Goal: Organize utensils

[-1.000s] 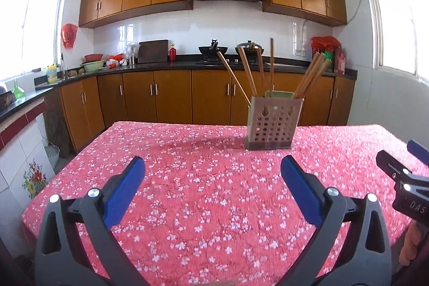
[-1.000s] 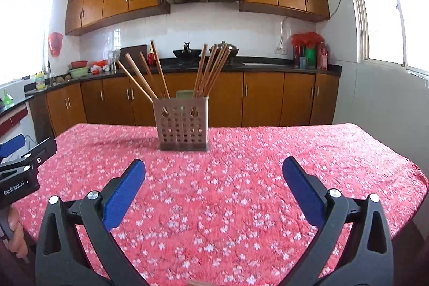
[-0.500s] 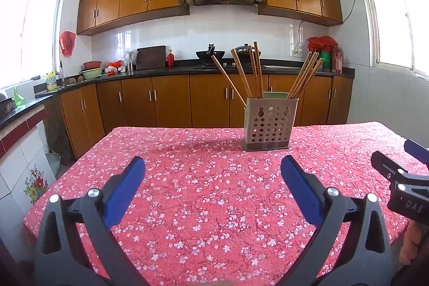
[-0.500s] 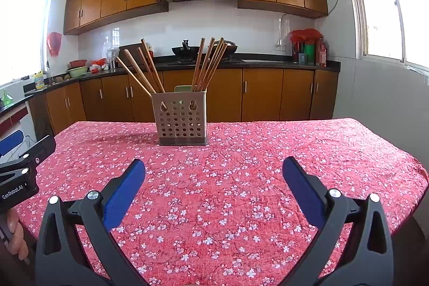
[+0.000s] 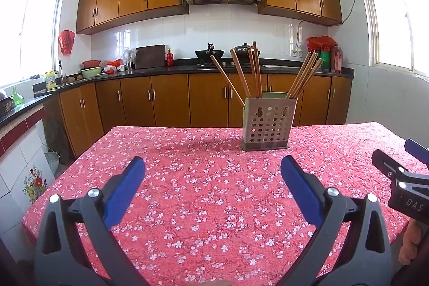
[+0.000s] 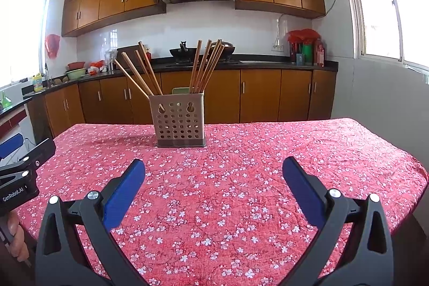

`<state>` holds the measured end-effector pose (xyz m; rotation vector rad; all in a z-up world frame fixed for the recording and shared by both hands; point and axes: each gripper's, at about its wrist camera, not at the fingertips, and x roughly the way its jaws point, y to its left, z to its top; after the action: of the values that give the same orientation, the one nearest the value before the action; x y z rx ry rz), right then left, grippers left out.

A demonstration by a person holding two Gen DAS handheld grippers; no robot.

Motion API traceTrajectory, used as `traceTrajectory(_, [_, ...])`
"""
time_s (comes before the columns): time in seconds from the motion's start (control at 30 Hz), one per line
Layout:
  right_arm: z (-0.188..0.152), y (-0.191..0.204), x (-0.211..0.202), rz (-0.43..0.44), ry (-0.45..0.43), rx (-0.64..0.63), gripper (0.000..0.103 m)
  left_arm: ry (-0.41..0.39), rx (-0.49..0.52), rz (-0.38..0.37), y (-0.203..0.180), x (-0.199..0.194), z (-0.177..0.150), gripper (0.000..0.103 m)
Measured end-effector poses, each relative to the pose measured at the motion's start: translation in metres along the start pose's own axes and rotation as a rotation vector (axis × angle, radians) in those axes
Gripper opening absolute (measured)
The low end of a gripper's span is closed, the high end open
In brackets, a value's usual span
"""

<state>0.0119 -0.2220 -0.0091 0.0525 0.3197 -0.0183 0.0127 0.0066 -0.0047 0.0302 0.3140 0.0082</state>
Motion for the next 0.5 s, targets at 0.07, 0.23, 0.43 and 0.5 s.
traceTrajectory(0.07, [0.0003,-0.0001,-0.0003,-0.002,-0.001,0.0,0.101,0.0,-0.001,0.0,-0.0005,0.0,0.0001,0.099])
traceTrajectory(0.23, [0.0009,-0.0012,-0.0006,-0.004,-0.002,0.002,0.101,0.0,-0.001,-0.001,-0.0002,0.0001,0.0001,0.099])
traceTrajectory(0.43, [0.0016,-0.0003,-0.0009,-0.006,-0.003,0.003,0.101,0.001,0.0,-0.001,-0.001,-0.0001,0.0004,0.099])
traceTrajectory(0.5, [0.0015,-0.0005,-0.0009,-0.005,-0.003,0.003,0.101,0.001,0.0,-0.001,-0.0014,0.0,0.0003,0.099])
